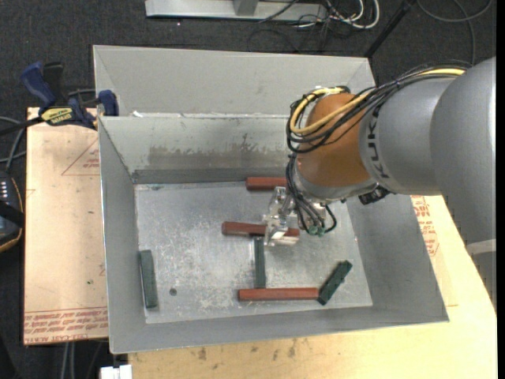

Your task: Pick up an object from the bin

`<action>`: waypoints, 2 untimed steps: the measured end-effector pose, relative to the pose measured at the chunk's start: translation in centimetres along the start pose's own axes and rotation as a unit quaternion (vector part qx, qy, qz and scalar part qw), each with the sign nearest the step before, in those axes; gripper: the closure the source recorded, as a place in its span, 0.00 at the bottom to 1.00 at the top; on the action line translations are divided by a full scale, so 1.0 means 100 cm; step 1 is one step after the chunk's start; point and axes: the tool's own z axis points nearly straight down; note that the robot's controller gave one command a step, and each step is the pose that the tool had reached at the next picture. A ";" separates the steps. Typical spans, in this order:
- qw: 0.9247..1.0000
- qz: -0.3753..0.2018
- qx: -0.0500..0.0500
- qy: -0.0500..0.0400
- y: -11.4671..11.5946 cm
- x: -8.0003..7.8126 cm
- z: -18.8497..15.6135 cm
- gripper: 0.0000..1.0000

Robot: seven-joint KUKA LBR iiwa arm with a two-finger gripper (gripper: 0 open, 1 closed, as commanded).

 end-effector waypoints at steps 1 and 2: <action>1.000 0.000 0.000 0.000 0.000 0.000 0.000 1.00; 1.000 0.019 0.003 0.012 -0.003 -0.010 -0.129 1.00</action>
Offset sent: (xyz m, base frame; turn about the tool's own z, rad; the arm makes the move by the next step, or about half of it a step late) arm 0.0052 -0.0046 0.1296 0.0391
